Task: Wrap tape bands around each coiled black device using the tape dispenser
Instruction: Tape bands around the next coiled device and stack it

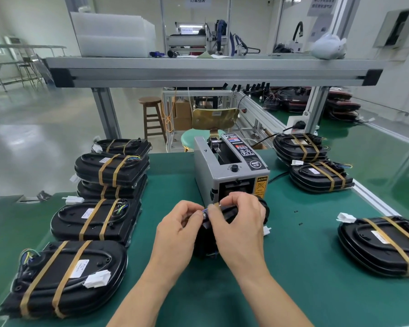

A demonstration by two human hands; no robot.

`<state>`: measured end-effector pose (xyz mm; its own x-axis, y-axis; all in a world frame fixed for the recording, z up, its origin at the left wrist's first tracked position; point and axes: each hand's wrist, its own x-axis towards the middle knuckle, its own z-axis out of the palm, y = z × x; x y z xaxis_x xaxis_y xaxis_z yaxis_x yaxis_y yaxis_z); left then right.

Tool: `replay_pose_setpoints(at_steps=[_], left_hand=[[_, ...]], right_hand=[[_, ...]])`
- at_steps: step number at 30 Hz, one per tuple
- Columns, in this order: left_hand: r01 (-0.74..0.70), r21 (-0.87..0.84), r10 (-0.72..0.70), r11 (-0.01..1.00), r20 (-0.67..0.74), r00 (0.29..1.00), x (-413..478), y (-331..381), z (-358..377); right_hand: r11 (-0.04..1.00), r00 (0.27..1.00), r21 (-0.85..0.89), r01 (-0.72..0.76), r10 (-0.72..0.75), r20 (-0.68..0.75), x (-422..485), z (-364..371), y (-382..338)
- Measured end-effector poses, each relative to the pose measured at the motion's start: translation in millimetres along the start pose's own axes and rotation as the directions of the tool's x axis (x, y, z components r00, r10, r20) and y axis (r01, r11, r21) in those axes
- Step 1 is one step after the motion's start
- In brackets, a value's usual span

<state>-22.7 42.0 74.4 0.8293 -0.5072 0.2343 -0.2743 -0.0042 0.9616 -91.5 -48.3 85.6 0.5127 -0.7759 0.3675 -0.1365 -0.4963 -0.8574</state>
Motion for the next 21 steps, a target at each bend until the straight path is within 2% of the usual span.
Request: replay_pose_setpoints(at_steps=[4, 7, 9, 11, 13, 16, 17, 19, 21], left_hand=[[0.000, 0.019, -0.001, 1.000, 0.027, 1.000, -0.5, 2.0, -0.7], [0.006, 0.060, -0.007, 0.998, 0.013, 1.000, 2.4, 3.1, 2.0], [-0.009, 0.108, 0.008, 0.994, 0.004, 1.000, 3.6, 2.7, 6.0], [-0.017, 0.155, 0.015, 0.988, 0.013, 1.000, 4.3, 2.2, 9.7], [0.009, 0.123, -0.009, 0.992, -0.002, 1.000, 7.3, 1.8, 11.3], [0.075, 0.091, -0.075, 0.993, -0.004, 0.997, 12.7, 4.2, 10.1], [0.085, 0.096, -0.086, 0.992, 0.006, 0.996, 13.4, 5.0, 9.1], [0.082, 0.129, -0.088, 0.988, 0.044, 0.995, 14.6, 7.3, 6.7], [0.013, 0.265, -0.035, 0.964, 0.081, 0.996, 15.5, 9.0, 4.9]], right_hand=[[0.991, 0.997, -0.108, 0.073, -0.076, -0.025, -1.1, 2.0, 3.4], [0.989, 0.995, -0.118, 0.094, -0.097, -0.026, -0.3, 3.3, 6.4], [0.990, 0.993, -0.095, 0.105, -0.109, -0.035, -0.2, 3.4, 9.4], [0.996, 0.995, 0.018, 0.084, -0.083, -0.061, 2.9, -0.8, 12.5], [0.987, 0.990, 0.156, 0.041, -0.018, -0.142, 13.5, -10.4, 17.7], [0.971, 0.956, 0.221, -0.093, 0.149, -0.254, 37.4, -25.3, 36.5], [0.948, 0.943, 0.262, -0.180, 0.242, -0.229, 43.7, -28.0, 45.5], [0.843, 0.904, 0.384, -0.377, 0.426, -0.048, 48.7, -28.0, 59.8], [0.743, 0.855, 0.453, -0.493, 0.510, 0.096, 46.3, -23.1, 66.3]])
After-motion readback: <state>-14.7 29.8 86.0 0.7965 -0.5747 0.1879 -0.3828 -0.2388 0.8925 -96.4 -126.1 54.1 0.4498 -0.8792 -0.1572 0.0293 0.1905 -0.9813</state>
